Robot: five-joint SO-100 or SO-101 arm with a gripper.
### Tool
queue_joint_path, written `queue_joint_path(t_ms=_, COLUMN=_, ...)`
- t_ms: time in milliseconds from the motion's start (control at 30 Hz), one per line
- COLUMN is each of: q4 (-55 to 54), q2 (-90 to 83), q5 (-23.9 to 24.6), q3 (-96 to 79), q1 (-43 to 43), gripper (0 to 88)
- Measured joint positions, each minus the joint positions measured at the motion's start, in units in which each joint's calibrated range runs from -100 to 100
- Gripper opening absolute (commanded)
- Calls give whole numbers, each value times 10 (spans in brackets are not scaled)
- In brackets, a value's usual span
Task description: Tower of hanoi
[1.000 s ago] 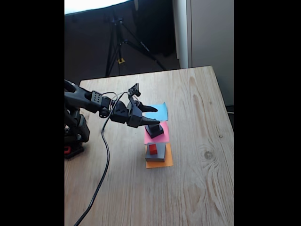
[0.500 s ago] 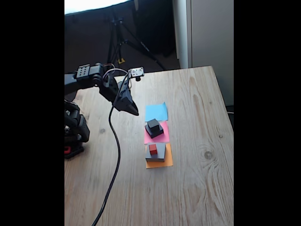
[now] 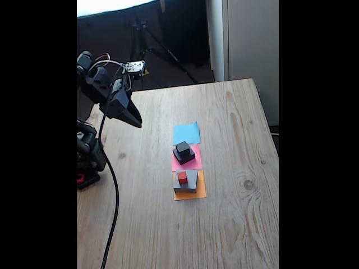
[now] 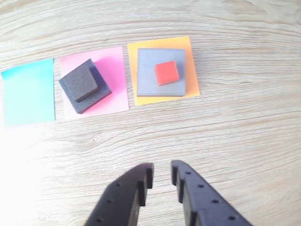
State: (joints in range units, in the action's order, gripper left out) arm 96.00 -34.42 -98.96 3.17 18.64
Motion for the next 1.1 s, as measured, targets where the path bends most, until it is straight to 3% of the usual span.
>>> queue_joint_path(t_ms=200, q4=-46, q2=-29, q5=0, q3=-56, q1=42, gripper=72)
queue_joint_path(t_ms=700, q4=-385, q2=-119, q5=0, q3=-434, q1=81, gripper=290)
queue_joint_path(t_ms=1100, q4=-603, q2=-109, q5=-2, q3=-598, q1=115, gripper=286)
